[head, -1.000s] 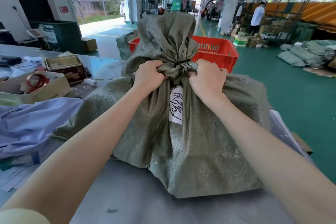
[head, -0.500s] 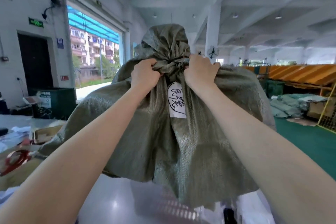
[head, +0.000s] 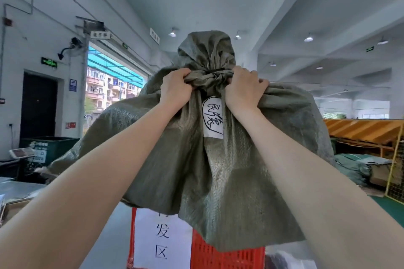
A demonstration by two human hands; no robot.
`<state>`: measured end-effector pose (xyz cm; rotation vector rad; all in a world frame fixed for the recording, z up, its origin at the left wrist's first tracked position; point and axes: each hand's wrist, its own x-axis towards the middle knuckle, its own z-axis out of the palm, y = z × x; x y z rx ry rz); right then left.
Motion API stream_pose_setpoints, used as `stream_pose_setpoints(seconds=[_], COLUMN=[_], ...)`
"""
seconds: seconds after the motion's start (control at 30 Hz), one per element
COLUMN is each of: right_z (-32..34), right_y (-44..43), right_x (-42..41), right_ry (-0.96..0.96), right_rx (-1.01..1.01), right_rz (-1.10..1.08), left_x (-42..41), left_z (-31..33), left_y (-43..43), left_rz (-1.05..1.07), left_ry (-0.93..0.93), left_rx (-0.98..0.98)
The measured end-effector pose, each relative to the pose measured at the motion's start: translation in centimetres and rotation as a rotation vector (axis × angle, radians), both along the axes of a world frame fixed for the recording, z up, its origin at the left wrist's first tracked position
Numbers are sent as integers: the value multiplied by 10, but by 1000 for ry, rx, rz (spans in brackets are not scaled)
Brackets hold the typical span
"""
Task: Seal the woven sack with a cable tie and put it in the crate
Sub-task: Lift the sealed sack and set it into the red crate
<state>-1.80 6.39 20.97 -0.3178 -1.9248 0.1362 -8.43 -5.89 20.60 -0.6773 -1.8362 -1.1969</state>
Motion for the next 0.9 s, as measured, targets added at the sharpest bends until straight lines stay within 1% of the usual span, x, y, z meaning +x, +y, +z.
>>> stream_pose_setpoints(seconds=[0.17,0.43,0.5,0.6,0.77,0.9], right_z=[-7,-10,-15,-37,-97,-111], right_y=[26,56,60,66,69,79], right_x=[-38,-112,-132,-162,-211,-213], right_ry=[87,220,249,299,231,201], right_rx=[-29,-20,-9,-7,-76,-159], right_rz=[30,82,97,149,203,180], left_x=[-36,-113,-134,-163,-206,-215], left_z=[-6,-9,-16,-42,-107,-116], left_y=[24,51,54,62,68,79], left_rz=[-36,-27,-38,-72,-78,-110], left_ry=[62,161,178,173,52,40], left_rx=[50,108,135,176,215,160])
